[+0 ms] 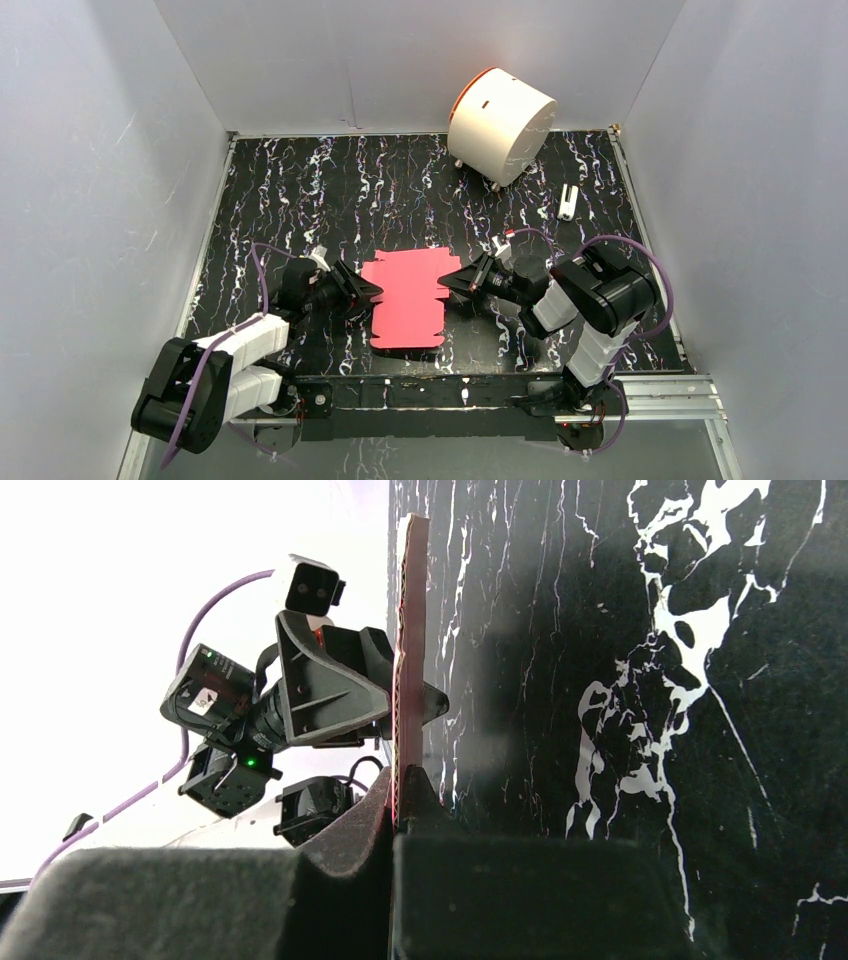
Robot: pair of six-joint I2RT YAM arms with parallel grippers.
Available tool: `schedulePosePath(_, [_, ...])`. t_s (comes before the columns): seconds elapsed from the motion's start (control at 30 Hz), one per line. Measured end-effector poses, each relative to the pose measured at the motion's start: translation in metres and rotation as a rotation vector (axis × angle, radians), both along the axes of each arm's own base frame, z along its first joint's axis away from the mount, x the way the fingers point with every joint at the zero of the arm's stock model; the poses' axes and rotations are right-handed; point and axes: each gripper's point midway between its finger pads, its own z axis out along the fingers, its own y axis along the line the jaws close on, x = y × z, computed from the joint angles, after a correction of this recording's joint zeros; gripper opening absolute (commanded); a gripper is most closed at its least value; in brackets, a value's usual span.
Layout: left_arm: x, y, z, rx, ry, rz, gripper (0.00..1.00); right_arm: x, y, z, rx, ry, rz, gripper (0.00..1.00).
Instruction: Fold the paper box
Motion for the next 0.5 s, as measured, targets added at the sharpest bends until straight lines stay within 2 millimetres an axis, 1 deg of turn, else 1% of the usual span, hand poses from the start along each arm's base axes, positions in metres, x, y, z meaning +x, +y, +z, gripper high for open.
schedulePosePath(0.2, [0.0045, -0.0042, 0.0094, -0.034, -0.032, -0.004, 0.36, -0.0002, 0.0002, 0.0034, 0.006, -0.008, 0.002, 0.0])
schedulePosePath(0.5, [0.0036, -0.0053, 0.0106, -0.05, -0.041, -0.006, 0.15, 0.0005, -0.0009, 0.0007, -0.006, -0.011, 0.0, 0.0])
